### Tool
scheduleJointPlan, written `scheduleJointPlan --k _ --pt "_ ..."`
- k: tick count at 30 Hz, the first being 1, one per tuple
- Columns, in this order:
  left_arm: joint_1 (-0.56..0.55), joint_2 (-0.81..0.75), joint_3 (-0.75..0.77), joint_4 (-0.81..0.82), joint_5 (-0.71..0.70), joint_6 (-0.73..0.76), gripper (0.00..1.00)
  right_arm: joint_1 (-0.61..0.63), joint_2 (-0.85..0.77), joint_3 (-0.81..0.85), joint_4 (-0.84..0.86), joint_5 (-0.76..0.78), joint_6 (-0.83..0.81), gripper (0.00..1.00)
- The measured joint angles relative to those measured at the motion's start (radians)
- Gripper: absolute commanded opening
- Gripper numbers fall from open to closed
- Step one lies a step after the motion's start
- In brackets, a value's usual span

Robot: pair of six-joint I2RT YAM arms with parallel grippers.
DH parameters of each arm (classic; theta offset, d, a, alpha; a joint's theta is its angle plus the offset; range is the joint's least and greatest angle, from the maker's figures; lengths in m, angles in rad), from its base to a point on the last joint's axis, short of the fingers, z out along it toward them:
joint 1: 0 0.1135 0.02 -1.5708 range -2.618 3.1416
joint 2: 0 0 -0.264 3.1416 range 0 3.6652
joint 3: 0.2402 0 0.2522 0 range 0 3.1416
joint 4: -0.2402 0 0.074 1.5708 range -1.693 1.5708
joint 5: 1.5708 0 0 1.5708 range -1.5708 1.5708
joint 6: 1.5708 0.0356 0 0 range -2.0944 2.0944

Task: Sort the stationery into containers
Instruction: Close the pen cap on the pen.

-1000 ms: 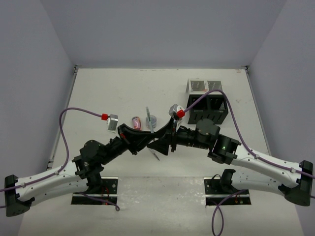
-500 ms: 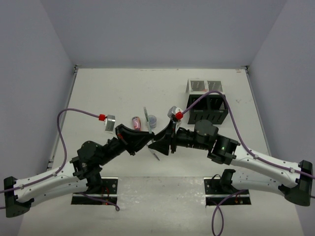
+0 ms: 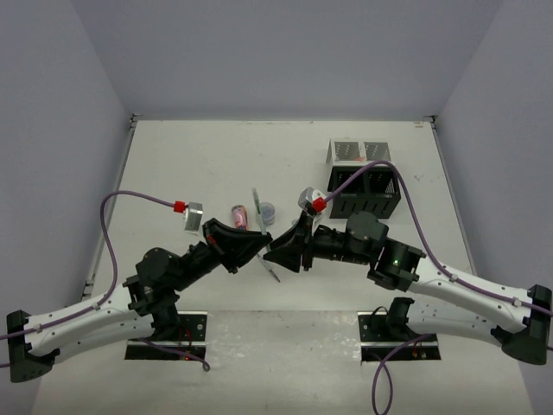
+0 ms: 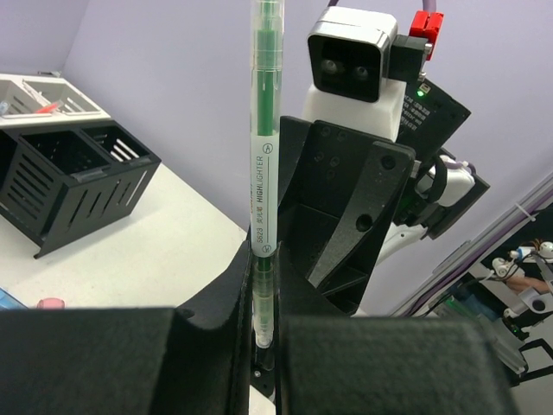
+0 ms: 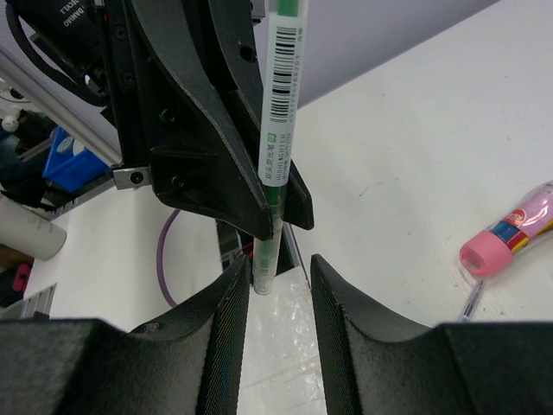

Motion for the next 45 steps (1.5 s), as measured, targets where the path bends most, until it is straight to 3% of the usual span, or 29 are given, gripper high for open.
scheduleJointPlan --k 6,15,17,19,21,30,32,34,38,41,43,45 --pt "0.0 0.002 -0.015 0.0 0.001 -0.001 0.0 0.0 -0.006 0.0 0.002 0.0 0.001 0.37" --pt "0.0 0.0 -0.015 0.001 0.001 -0.001 0.0 0.0 0.013 0.0 0.012 -0.001 0.007 0.29" --pt "0.0 -0.003 -0.015 0.0 0.0 -0.001 0.0 0.0 0.016 0.0 0.012 -0.002 0.008 0.23" --pt "-0.001 -0.005 -0.015 0.0 -0.001 -0.001 0.0 0.0 0.016 0.0 0.015 -0.004 0.01 0.07" --pt "-0.002 -0.005 -0.015 0.0 -0.002 0.003 0.0 0.0 0.016 0.0 0.019 -0.009 0.014 0.01" --pt "-0.003 -0.005 -0.015 0.001 -0.003 0.007 0.01 0.0 0.015 0.0 0.019 -0.008 0.025 0.0" --pt "-0.003 -0.003 -0.015 0.001 -0.003 0.007 0.1 0.0 0.014 0.0 0.018 -0.006 0.026 0.0" --pt "-0.002 -0.001 -0.015 0.002 -0.005 0.007 0.34 0.0 0.014 -0.001 0.018 -0.006 0.026 0.0" --pt "-0.003 0.007 -0.015 -0.002 -0.007 0.005 0.58 0.0 0.014 -0.002 0.022 -0.005 0.025 0.0" --pt "-0.003 0.005 -0.014 -0.017 -0.017 0.0 0.84 0.0 0.014 -0.002 0.022 -0.006 0.024 0.0" --pt "-0.004 0.002 -0.012 -0.034 -0.028 0.006 0.95 0.0 0.014 -0.002 0.022 -0.006 0.023 0.0" --pt "-0.004 -0.005 -0.003 -0.067 -0.048 -0.001 1.0 0.0 0.014 -0.002 0.023 -0.006 0.023 0.0"
